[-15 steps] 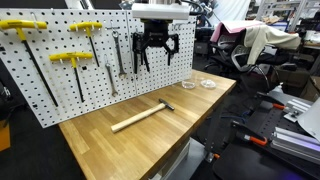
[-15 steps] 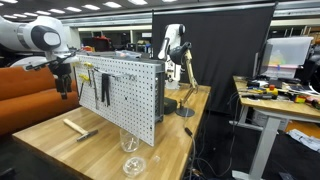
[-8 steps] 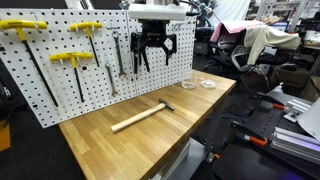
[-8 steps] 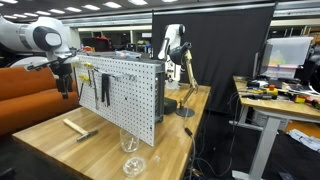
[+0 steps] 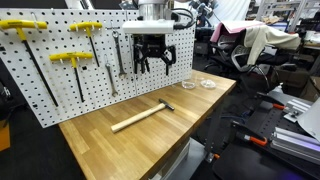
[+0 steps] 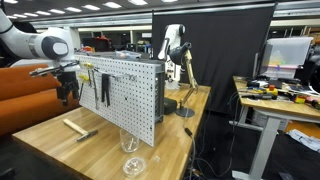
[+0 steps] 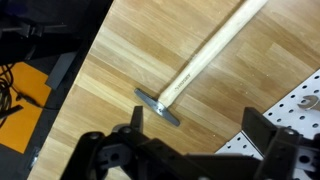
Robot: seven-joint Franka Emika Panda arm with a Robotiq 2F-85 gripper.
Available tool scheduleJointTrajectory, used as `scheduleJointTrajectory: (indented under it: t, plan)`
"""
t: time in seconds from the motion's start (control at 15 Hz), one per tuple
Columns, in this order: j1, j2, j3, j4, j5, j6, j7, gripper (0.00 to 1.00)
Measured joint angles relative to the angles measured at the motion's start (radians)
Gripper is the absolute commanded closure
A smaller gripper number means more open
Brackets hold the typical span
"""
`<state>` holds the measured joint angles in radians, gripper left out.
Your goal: Hang the hammer on the wall
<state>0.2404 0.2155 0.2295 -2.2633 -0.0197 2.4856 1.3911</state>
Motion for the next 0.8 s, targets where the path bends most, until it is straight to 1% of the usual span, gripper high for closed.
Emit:
scheduleJointTrajectory:
  t: [0.2, 0.47, 0.8]
  plan:
    - [0.01, 0.063, -0.024, 0.038, 0.058, -0.002, 0.106, 0.0]
    - [0.012, 0.109, -0.036, 0.048, 0.158, -0.003, 0.2, 0.0]
    - [0.019, 0.164, -0.045, 0.044, 0.168, 0.005, 0.234, 0.0]
